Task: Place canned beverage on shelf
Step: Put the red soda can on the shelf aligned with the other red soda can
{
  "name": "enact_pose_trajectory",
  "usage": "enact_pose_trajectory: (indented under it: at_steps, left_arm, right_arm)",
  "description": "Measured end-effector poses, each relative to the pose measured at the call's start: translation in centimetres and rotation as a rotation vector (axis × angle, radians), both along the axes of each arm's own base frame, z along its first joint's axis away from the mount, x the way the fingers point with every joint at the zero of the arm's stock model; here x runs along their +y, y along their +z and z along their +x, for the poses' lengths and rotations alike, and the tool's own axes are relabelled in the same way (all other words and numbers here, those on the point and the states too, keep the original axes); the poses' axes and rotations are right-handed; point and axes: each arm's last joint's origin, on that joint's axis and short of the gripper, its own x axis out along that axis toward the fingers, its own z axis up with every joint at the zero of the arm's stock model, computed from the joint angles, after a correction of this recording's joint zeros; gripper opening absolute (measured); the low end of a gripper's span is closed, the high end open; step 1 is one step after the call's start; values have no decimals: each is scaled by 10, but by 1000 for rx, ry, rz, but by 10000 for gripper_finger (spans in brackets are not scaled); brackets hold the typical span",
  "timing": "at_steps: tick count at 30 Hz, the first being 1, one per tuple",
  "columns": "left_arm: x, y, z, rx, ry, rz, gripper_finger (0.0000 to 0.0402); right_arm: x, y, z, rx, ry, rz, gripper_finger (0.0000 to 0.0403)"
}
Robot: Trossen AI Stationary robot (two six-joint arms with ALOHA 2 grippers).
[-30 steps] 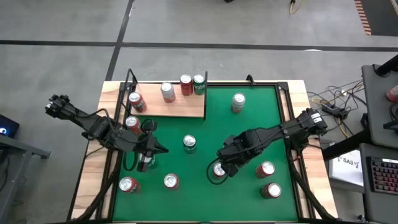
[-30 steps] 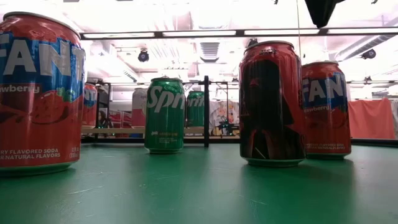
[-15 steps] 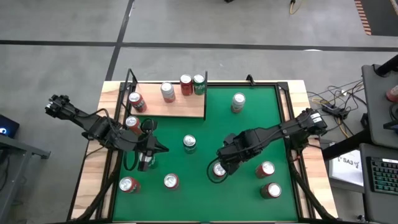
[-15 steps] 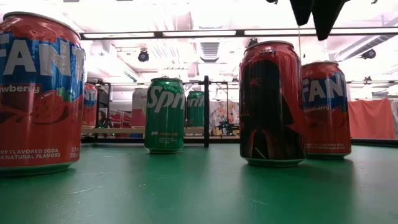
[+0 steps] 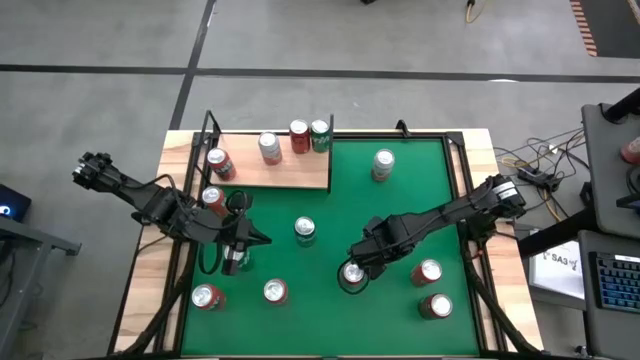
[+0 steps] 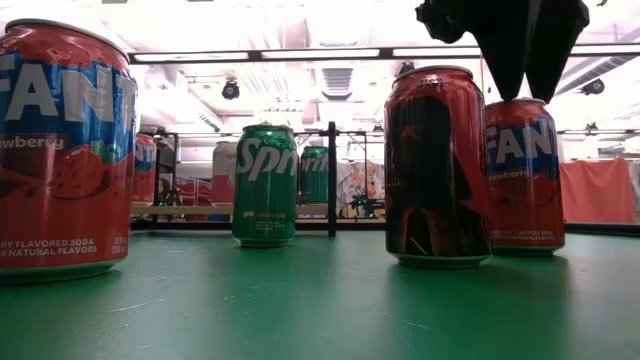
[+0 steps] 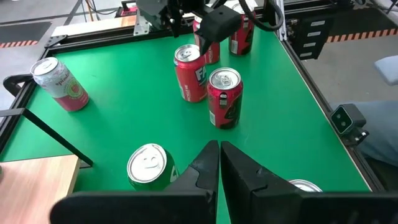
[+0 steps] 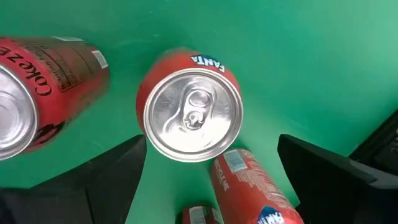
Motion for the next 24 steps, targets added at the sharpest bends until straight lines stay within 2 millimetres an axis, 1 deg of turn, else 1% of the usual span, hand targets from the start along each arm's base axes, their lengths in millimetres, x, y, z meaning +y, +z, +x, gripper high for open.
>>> enact_pose_trajectory:
  at_steps: [7, 11, 19, 24]
  left_arm:
    - [1, 0, 0, -6, 21, 12, 0]
    - [1, 0, 0, -6, 21, 12, 0]
    - [1, 0, 0, -6, 21, 12, 0]
    - [1, 0, 0, -6, 21, 12, 0]
  right_arm:
    - [1, -1, 3, -32, 10, 6, 352]
    - [0, -5, 6, -51, 9, 5, 354]
    - [-3, -27, 6, -56, 6, -12, 352]
    - [-4, -42, 6, -69, 2, -12, 333]
